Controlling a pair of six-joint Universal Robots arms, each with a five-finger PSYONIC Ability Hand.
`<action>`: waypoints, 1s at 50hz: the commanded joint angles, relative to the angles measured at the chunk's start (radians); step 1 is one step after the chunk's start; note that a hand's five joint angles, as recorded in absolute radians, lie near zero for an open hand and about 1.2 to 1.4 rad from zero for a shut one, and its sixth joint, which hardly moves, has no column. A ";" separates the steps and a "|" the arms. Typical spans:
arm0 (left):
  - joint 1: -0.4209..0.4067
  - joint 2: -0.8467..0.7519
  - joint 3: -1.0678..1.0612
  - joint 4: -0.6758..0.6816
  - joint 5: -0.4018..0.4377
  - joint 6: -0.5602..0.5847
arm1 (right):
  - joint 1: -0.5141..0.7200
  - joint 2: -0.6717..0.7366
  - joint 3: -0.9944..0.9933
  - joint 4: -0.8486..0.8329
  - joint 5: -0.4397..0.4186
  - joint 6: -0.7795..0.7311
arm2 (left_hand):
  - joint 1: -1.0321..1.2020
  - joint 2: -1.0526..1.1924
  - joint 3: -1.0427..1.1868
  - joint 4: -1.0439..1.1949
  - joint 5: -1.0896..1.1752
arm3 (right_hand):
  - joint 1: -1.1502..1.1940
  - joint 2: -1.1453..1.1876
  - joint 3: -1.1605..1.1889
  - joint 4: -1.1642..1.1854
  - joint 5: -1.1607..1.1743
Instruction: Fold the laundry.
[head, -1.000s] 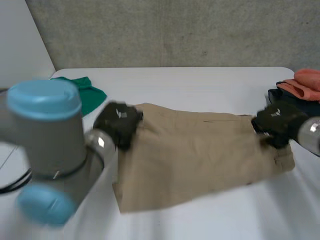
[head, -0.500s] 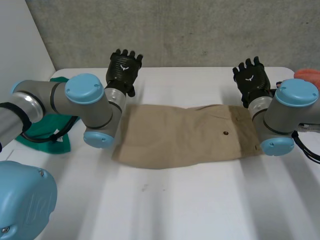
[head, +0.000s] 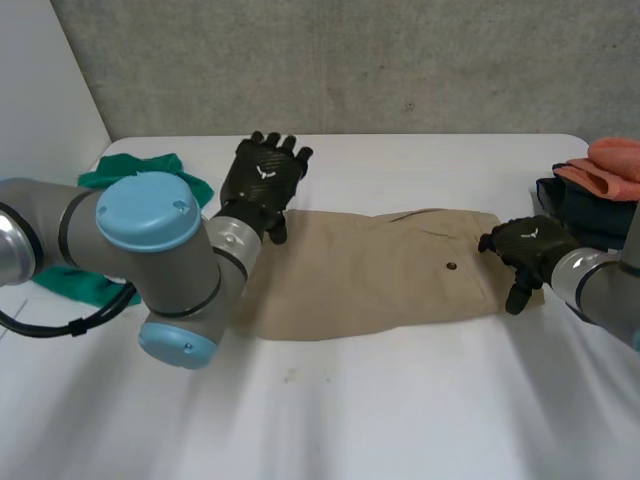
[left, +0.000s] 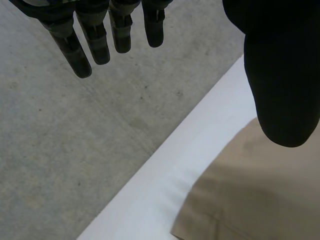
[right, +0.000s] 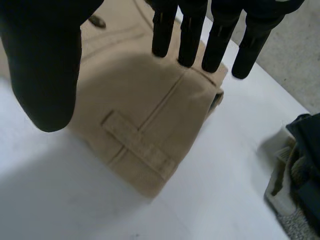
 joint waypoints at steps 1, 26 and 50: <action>-0.007 -0.009 -0.004 -0.003 -0.001 -0.032 | 0.000 0.072 0.002 -0.121 0.011 -0.005 | -0.017 -0.031 -0.038 -0.027 -0.051 | 0.626 0.635 0.619 0.624 0.611; 0.008 0.231 -0.146 -0.004 -0.001 -0.052 | 0.251 -0.135 0.066 -0.341 -0.061 -0.408 | -0.017 -0.031 -0.038 -0.027 -0.051 | 0.985 0.993 0.978 0.982 0.970; 0.027 0.294 -0.110 -0.009 -0.009 -0.143 | 0.381 -0.194 0.097 -0.322 -0.268 0.275 | -0.017 -0.031 -0.038 -0.027 -0.051 | -0.237 -0.228 -0.244 -0.239 -0.252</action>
